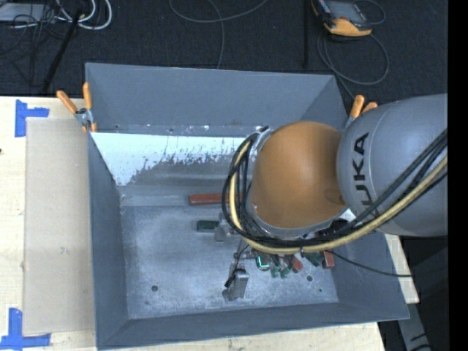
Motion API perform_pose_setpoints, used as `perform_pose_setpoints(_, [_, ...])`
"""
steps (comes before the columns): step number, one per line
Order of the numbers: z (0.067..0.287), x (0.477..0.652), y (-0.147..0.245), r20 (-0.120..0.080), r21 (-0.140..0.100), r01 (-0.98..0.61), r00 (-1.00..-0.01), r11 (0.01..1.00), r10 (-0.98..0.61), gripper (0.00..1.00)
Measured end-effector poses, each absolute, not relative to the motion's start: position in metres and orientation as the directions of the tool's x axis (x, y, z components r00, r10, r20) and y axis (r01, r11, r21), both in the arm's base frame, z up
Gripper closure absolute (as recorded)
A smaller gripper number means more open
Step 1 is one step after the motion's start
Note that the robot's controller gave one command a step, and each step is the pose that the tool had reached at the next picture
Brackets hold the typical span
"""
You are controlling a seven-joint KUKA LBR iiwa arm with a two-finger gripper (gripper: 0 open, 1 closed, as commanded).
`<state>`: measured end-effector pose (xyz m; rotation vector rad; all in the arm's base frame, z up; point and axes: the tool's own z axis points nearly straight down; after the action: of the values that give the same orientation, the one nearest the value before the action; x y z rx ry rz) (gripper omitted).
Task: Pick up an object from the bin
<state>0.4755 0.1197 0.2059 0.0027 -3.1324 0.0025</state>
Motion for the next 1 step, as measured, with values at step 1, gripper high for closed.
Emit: perform_pose_setpoints(1, [0.1771, 0.5084, 0.0859, 0.003, -0.002, 0.002, -1.000, 1.000, 0.002, 0.00])
